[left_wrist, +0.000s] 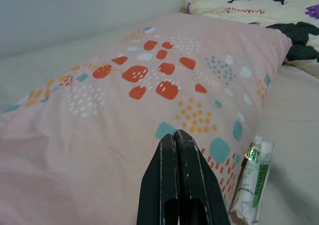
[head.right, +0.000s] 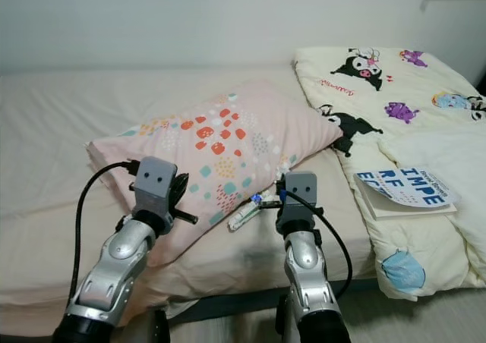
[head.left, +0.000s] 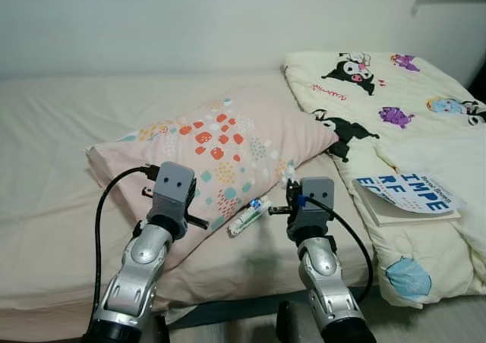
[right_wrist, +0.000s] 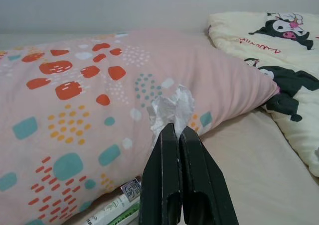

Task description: Clean up the room

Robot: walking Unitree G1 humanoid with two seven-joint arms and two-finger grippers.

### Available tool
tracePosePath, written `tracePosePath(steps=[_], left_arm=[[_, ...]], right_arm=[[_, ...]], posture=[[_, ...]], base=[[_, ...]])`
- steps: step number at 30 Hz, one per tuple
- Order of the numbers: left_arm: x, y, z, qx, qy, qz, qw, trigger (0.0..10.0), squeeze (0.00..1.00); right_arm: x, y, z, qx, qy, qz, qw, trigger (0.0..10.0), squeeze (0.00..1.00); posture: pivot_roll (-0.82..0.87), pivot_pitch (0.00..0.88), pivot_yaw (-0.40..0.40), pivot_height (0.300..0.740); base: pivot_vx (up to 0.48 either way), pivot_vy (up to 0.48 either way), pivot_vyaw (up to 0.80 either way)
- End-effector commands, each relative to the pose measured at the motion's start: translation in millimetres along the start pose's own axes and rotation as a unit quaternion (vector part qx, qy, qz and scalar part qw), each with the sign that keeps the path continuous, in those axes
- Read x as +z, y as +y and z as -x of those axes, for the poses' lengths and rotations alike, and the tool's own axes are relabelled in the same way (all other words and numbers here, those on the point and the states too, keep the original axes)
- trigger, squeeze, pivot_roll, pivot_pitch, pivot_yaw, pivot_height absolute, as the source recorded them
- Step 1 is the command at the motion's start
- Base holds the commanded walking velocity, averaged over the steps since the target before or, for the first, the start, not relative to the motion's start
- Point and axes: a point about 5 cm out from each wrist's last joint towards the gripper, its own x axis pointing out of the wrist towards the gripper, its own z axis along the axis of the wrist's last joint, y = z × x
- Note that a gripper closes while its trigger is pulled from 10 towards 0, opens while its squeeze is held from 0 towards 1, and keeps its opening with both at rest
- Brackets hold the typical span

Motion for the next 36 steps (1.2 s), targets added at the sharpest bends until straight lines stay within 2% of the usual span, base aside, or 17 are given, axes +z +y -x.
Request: tracePosePath(steps=[1,11,22,25,28,36], left_arm=[[-2.1,1.0,-0.8,0.008,0.000,0.002,1.000,10.0,0.00],[0.9,-5.7,-4.7,0.003,-0.017,0.012,1.000,10.0,0.00],[-0.4,-5.7,-3.5,0.008,-0.022,0.026,0.999,10.0,0.00],[-1.1,-6.0,-3.2,0.007,-0.022,0.028,0.999,10.0,0.00],[-1.8,-6.6,-2.3,0.008,-0.023,0.029,0.999,10.0,0.00],[-2.8,-5.9,-1.2,0.011,-0.024,0.030,0.999,10.0,0.00]], right_arm=[[1.0,0.3,1.2,0.003,0.005,-0.006,1.000,10.0,0.00],[4.6,6.3,3.5,0.022,0.016,-0.005,1.000,10.0,0.00],[6.3,8.2,5.8,0.038,0.034,-0.074,0.996,10.0,0.00],[5.4,7.2,5.9,0.034,0.040,-0.071,0.996,10.0,0.00],[2.4,5.9,6.2,0.034,0.050,-0.049,0.997,10.0,0.00],[3.8,8.2,7.5,0.047,0.046,-0.042,0.997,10.0,0.00]], posture=[[0.03,0.010,-0.059,0.599],[0.02,0.003,-0.069,0.634],[0.02,0.000,-0.078,0.673],[0.02,0.000,-0.078,0.682],[0.02,0.000,-0.086,0.682],[0.02,0.000,-0.094,0.692]], base=[[0.000,0.000,0.00],[0.000,0.000,0.00],[0.000,0.000,0.00],[0.000,0.000,0.00],[0.000,0.000,0.00],[0.000,0.000,0.00]])
